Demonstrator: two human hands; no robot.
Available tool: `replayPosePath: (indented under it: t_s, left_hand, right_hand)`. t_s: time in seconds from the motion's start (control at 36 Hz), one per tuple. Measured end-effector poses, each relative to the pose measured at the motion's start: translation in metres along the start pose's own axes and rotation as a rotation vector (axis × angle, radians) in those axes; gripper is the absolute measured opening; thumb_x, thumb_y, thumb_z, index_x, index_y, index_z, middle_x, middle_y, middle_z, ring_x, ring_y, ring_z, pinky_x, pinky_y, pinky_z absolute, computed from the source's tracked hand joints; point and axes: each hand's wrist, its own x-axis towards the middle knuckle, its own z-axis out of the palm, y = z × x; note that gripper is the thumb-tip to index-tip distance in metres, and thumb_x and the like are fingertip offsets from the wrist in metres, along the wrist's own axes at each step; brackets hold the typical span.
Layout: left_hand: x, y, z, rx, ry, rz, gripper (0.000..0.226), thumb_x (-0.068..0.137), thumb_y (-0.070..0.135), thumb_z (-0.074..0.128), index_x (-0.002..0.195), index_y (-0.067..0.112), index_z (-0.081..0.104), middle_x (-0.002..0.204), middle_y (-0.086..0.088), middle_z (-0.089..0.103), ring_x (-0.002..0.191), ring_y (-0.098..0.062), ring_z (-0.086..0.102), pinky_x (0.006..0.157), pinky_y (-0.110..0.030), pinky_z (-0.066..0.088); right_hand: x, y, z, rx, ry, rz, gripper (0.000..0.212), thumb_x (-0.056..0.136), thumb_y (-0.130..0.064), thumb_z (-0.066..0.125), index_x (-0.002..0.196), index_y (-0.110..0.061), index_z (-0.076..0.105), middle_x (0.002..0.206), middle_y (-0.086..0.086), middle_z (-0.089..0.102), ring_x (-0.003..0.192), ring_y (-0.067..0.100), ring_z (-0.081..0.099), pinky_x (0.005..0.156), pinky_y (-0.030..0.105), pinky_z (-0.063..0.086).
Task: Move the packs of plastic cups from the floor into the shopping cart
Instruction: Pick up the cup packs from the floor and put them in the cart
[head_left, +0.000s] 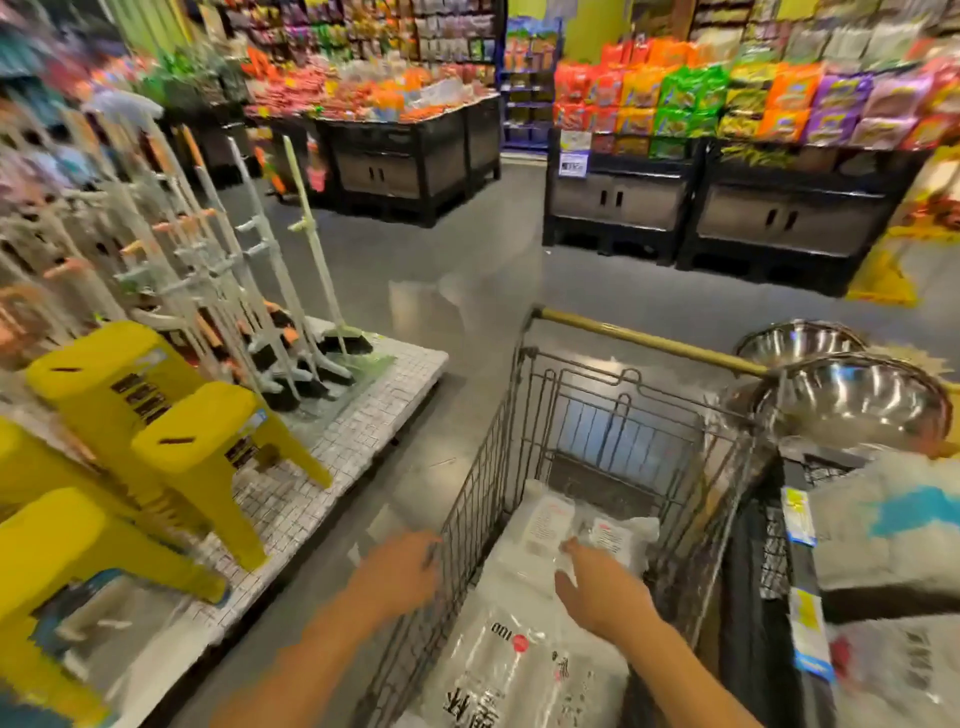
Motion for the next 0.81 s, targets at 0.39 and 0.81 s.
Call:
replayPosePath:
  t_s: [0.39, 0.81]
  left_hand:
    - [-0.163, -0.018, -0.103, 0.065, 0.399, -0.088, 0.042, 0.096, 0.042, 0.046, 0.135, 0.029, 0.051, 0.139, 0.000, 0.052, 0.125, -0.021, 0.050, 0.103, -0.037, 0.043]
    - [-0.347, -0.129, -0.112, -0.035, 0.621, -0.381, 0.038, 0.098, 0.041, 0.043, 0.134, 0.031, 0.051, 0.129, 0.006, 0.054, 0.118, -0.021, 0.054, 0.093, -0.034, 0.046]
  right_hand:
    - [-0.095, -0.123, -0.074, -0.258, 0.143, -0.471, 0.048, 0.108, -0.041, 0.045, 0.152, -0.023, 0.049, 0.147, 0.005, 0.060, 0.130, 0.028, 0.060, 0.105, 0.044, 0.054]
    - [-0.168, -0.293, -0.029, -0.345, 0.134, -0.877, 0.042, 0.106, -0.047, 0.050, 0.143, -0.027, 0.056, 0.139, 0.001, 0.065, 0.126, 0.026, 0.061, 0.101, 0.039, 0.053]
